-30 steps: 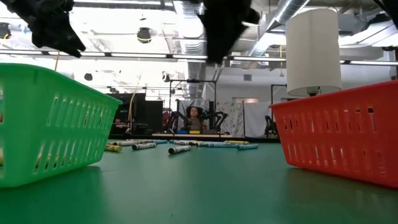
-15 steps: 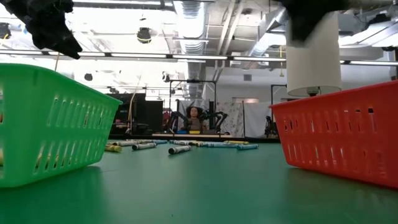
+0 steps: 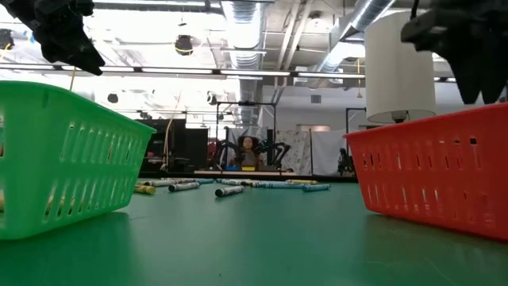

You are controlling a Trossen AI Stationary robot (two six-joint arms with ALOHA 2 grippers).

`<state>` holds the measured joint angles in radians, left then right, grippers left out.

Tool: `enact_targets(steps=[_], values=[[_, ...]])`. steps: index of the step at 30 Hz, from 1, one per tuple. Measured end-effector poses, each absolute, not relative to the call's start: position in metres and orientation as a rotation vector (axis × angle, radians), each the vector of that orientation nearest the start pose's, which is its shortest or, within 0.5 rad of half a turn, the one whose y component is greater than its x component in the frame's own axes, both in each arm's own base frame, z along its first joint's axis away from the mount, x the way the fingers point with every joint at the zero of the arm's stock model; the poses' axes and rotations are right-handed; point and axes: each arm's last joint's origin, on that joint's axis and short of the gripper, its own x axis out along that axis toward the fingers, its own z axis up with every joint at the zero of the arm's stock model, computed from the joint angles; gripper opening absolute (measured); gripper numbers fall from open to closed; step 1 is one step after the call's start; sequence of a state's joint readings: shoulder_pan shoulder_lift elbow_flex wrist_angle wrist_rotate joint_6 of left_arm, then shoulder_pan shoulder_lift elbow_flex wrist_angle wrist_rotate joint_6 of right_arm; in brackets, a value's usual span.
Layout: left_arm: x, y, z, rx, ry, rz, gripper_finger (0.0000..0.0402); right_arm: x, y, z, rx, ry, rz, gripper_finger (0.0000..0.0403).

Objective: Sort crayons
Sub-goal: Put the yellow crayon into the green bin

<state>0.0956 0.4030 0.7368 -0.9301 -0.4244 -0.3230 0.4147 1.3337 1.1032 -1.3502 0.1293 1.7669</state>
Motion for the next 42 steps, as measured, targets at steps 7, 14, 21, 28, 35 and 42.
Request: enact_targets(steps=[7, 14, 21, 28, 35, 42], values=[[0.065, 0.018, 0.291, -0.189, 0.512, 0.589, 0.0223, 0.192, 0.08, 0.237, 1.013, 1.226, -1.097, 0.013], [0.065, 0.018, 0.291, -0.185, 0.513, 0.588, 0.0223, 0.188, 0.07, 0.213, 1.011, 1.262, -1.129, 0.013], [0.065, 0.018, 0.291, -0.185, 0.513, 0.588, 0.0223, 0.189, 0.064, 0.192, 1.034, 1.253, -1.077, 0.013], [0.065, 0.018, 0.291, -0.185, 0.513, 0.588, 0.0223, 0.185, 0.061, 0.18, 1.029, 1.259, -1.093, 0.013], [0.065, 0.018, 0.291, -0.185, 0.513, 0.588, 0.0223, 0.184, 0.059, 0.17, 1.044, 1.244, -1.082, 0.013], [0.065, 0.018, 0.291, -0.185, 0.513, 0.588, 0.0223, 0.18, 0.058, 0.155, 1.079, 1.22, -1.072, 0.0129]])
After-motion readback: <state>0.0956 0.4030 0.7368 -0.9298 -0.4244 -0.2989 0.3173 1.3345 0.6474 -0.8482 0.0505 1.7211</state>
